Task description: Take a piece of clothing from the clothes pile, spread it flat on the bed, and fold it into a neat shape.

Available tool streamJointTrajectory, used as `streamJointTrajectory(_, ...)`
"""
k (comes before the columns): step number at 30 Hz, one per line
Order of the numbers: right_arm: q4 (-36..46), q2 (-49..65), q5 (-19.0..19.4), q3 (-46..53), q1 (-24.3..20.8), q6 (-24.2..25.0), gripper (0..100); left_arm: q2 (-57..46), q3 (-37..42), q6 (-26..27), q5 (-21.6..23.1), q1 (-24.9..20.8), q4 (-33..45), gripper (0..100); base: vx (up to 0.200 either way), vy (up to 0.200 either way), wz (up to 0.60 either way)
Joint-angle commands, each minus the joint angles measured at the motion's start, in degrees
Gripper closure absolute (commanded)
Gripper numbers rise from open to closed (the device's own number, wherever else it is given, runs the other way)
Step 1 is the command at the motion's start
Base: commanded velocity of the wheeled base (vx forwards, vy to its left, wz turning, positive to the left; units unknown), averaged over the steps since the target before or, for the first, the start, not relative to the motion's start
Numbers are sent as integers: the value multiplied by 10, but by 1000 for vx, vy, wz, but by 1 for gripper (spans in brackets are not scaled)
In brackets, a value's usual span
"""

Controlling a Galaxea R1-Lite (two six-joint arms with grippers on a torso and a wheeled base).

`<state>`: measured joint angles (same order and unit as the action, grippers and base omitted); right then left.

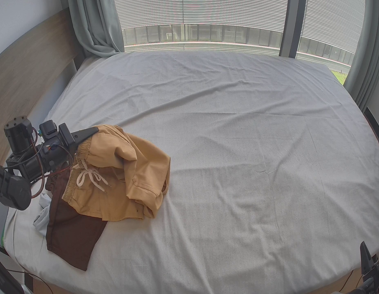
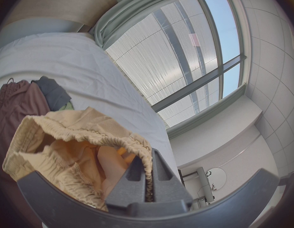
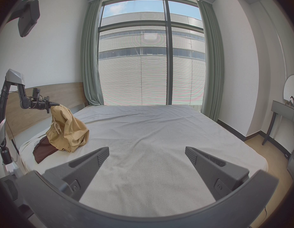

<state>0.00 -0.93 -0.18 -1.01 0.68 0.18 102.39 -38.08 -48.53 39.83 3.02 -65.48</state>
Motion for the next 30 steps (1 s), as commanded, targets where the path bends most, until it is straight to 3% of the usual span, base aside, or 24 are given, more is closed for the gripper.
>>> streamJointTrajectory(1, 0, 9, 0, 9, -1, 0, 0, 11, 13, -10, 13, 17, -56, 100, 0, 0, 0)
streamJointTrajectory(6, 0, 9, 0, 9, -1, 0, 0, 19, 16, -64, 11, 15, -120, 100, 0, 0, 0)
streamJointTrajectory(13, 0, 9, 0, 9, -1, 0, 0, -12, 9, -175, -15, 3, -131, 100, 0, 0, 0)
streamJointTrajectory(25, 0, 9, 0, 9, 0, 0, 0, -61, -2, -212, -98, -68, -114, 100, 0, 0, 0)
streamJointTrajectory(26, 0, 9, 0, 9, 0, 0, 0, -67, -10, -213, -127, -88, -102, 100, 0, 0, 0)
streamJointTrajectory(30, 0, 9, 0, 9, 0, 0, 0, -77, -33, -212, -169, -111, -67, 100, 0, 0, 0)
